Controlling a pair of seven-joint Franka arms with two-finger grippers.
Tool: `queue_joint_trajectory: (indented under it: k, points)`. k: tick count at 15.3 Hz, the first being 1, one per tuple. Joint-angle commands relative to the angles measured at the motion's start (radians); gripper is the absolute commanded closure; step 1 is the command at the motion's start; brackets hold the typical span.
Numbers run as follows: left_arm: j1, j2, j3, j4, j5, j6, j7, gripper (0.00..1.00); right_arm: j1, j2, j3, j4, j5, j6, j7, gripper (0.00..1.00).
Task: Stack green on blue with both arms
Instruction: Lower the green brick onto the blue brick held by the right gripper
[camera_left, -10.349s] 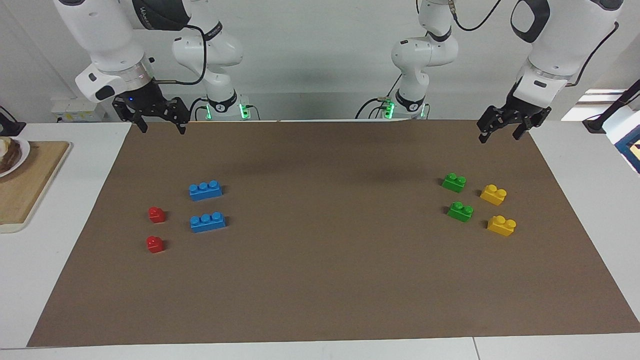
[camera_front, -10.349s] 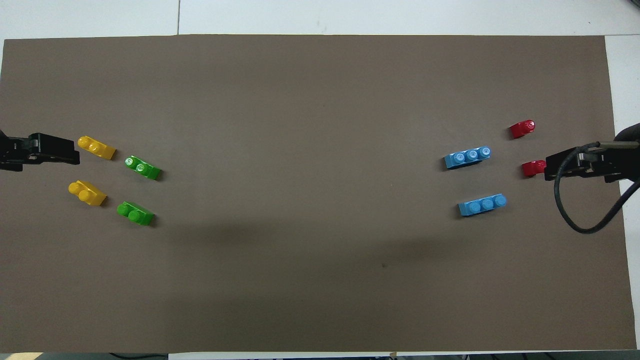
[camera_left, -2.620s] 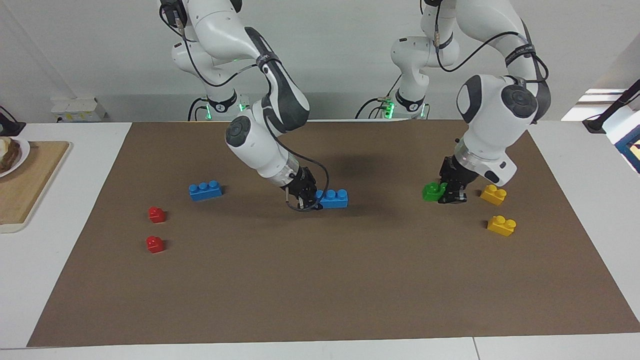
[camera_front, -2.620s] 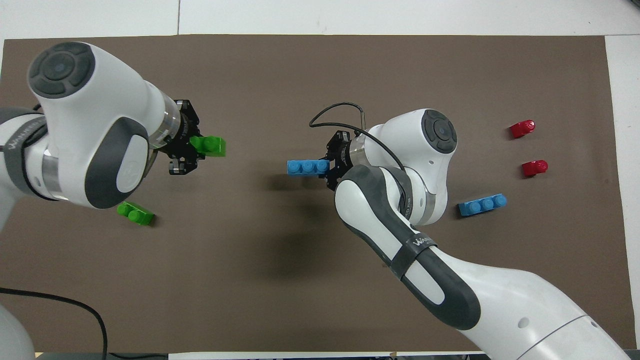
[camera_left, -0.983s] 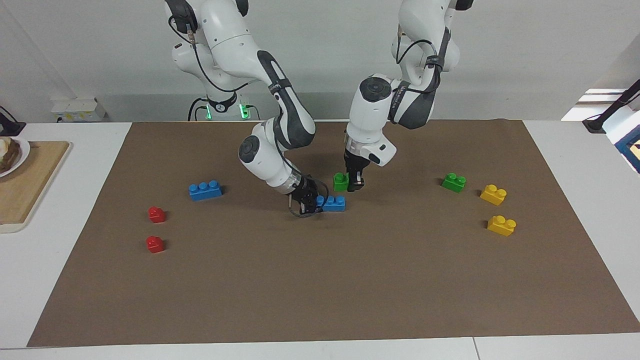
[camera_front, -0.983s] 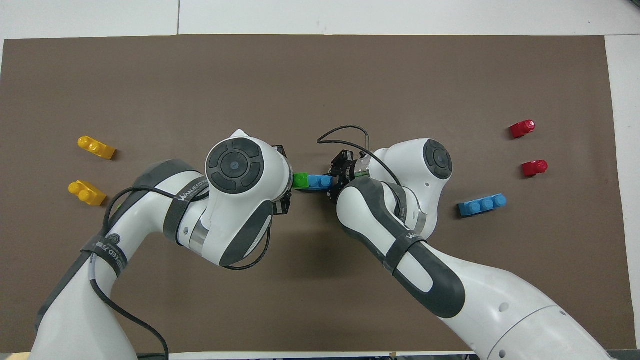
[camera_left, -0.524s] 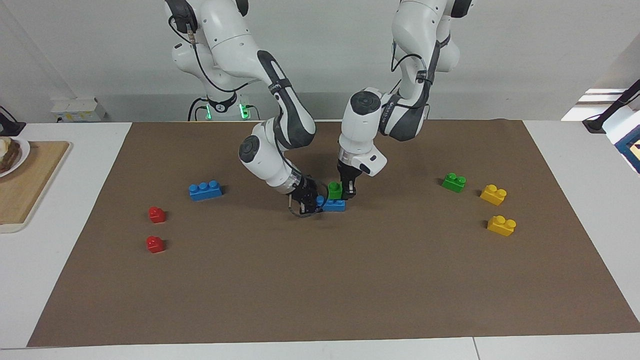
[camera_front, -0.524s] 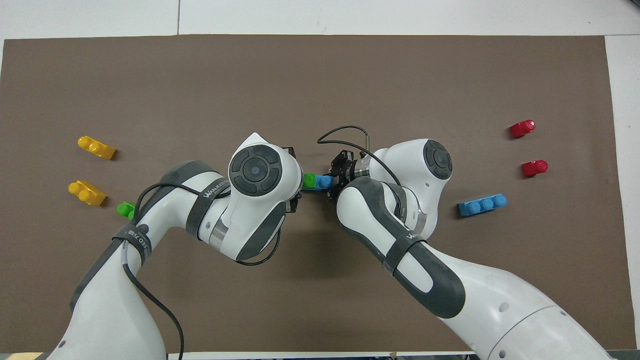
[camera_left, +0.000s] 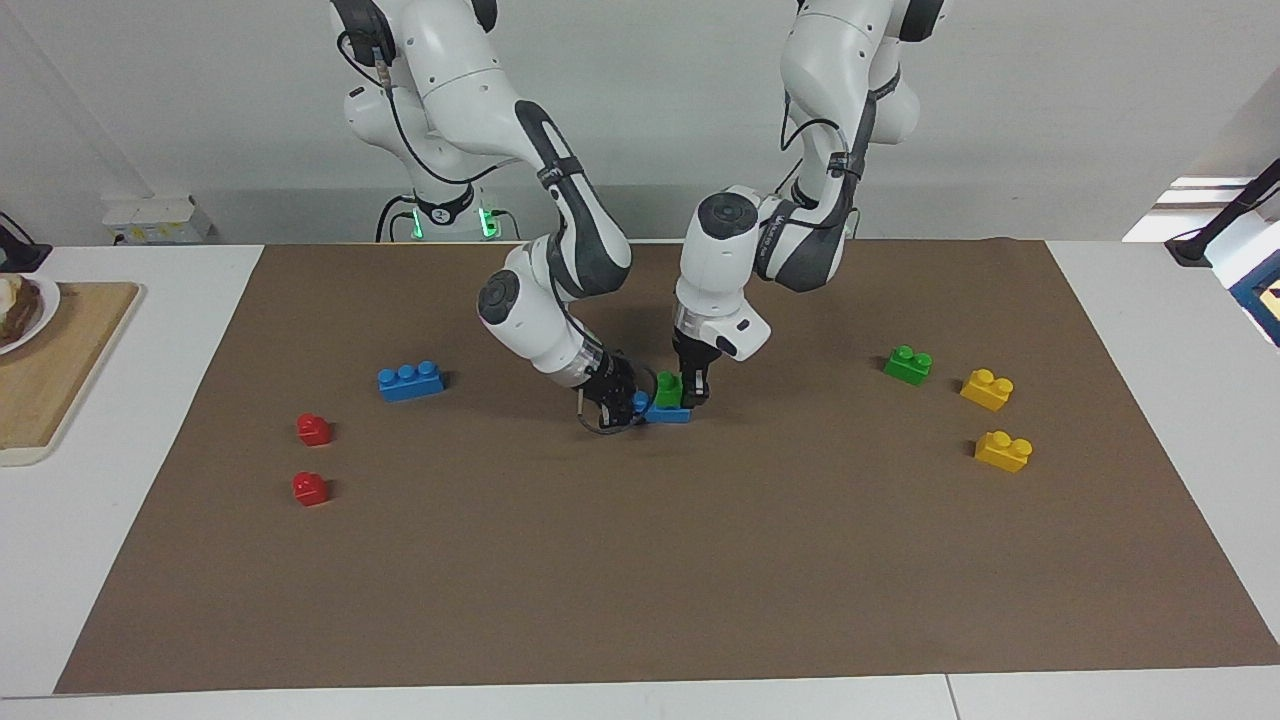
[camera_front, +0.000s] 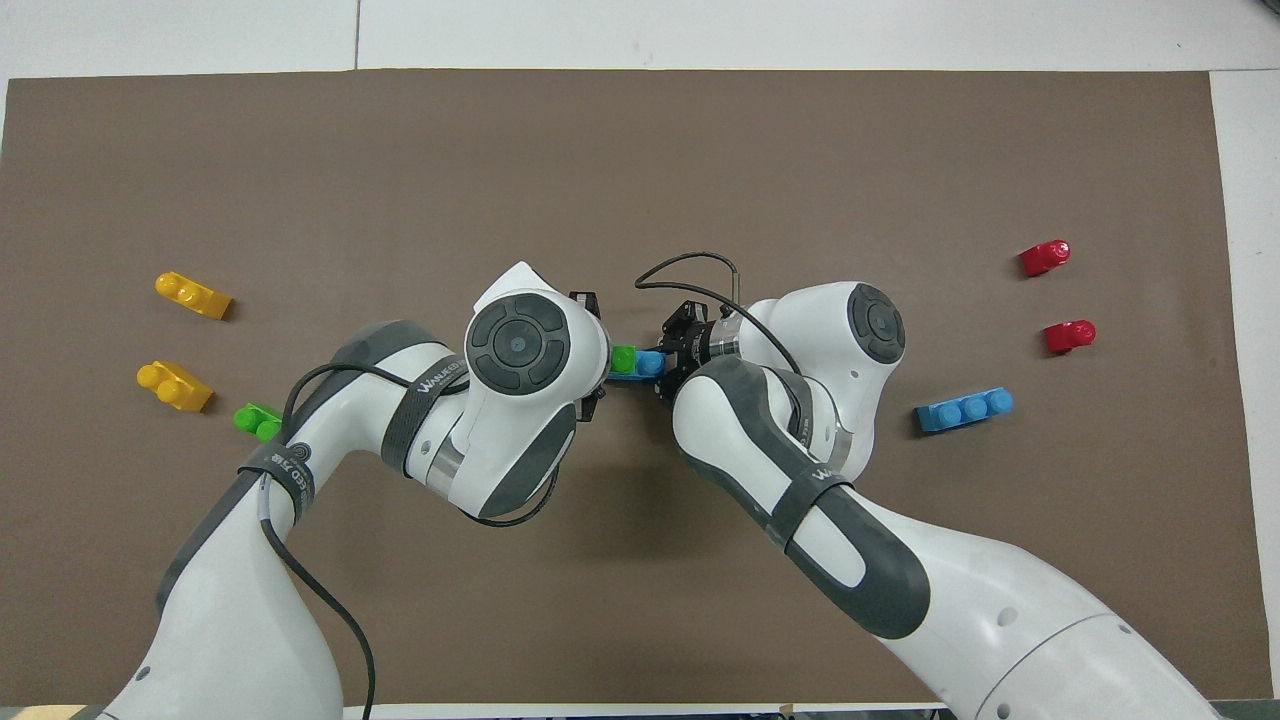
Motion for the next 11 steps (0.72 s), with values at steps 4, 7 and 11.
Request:
queue_joint_trajectory:
  k: [4, 7, 11]
  points:
    - [-0.017, 0.057, 0.019, -0.005, 0.036, 0.047, 0.041, 1.0, 0.001, 0.017, -0.002, -0.031, 0.035, 0.051, -0.058, 1.0]
    - [-0.016, 0.059, 0.019, -0.005, 0.036, 0.05, 0.044, 1.0, 0.0, 0.017, -0.002, -0.031, 0.035, 0.051, -0.058, 1.0]
    - [-0.005, 0.039, 0.019, -0.002, 0.036, 0.03, 0.057, 0.0, 0.0, 0.017, -0.002, -0.031, 0.035, 0.051, -0.056, 1.0]
